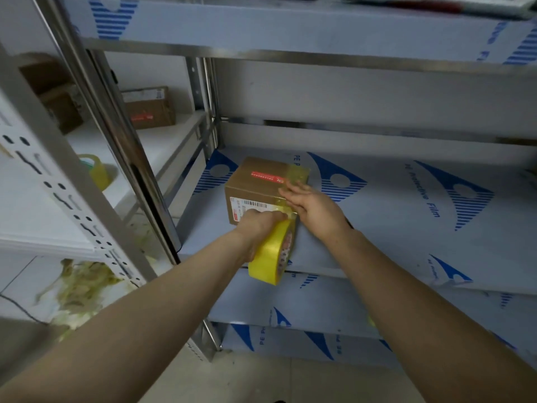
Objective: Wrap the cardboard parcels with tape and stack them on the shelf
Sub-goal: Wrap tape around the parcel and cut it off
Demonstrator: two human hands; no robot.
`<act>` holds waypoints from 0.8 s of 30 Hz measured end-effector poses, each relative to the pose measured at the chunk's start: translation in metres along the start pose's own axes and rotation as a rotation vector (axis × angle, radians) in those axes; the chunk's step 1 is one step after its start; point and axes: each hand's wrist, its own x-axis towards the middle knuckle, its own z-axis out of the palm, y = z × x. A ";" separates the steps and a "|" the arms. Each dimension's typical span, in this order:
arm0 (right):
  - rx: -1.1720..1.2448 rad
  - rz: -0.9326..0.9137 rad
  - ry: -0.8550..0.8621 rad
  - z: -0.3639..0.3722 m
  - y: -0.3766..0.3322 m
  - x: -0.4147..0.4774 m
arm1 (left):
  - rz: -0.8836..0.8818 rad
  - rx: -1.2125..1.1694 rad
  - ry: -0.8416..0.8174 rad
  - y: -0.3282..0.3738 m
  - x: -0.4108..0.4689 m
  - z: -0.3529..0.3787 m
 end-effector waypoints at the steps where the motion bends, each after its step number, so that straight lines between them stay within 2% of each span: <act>1: -0.021 0.009 -0.007 0.002 0.001 0.003 | -0.018 0.047 -0.016 -0.004 -0.002 -0.001; 3: -0.040 0.026 -0.005 0.005 0.003 0.007 | -0.067 0.127 -0.080 -0.015 -0.005 -0.002; 7: 0.025 0.007 0.032 0.010 0.005 0.010 | -0.163 0.086 -0.152 -0.021 -0.007 -0.004; 10: 0.476 0.073 0.052 0.000 0.009 0.006 | -0.153 0.087 -0.174 -0.016 -0.009 -0.002; 12: 0.665 0.221 0.249 -0.005 0.025 -0.004 | -0.145 0.109 -0.174 -0.015 -0.009 -0.002; 13: 0.614 0.338 0.329 -0.004 0.038 -0.012 | -0.153 0.119 -0.177 -0.016 -0.008 -0.002; 14: 0.491 0.455 0.338 -0.002 0.053 -0.022 | -0.156 0.123 -0.177 -0.016 -0.009 -0.002; 16: 0.230 0.611 0.210 0.011 0.081 -0.045 | -0.167 0.123 -0.163 -0.016 -0.008 -0.001; 18: 0.055 0.616 0.089 0.026 0.097 -0.065 | -0.171 0.106 -0.166 -0.015 -0.008 0.001; 21: -0.192 0.554 0.091 0.034 0.102 -0.076 | -0.172 0.094 -0.163 -0.016 -0.008 0.003; 24: -0.284 0.574 0.073 0.030 0.103 -0.077 | -0.173 0.105 -0.150 -0.019 -0.005 0.003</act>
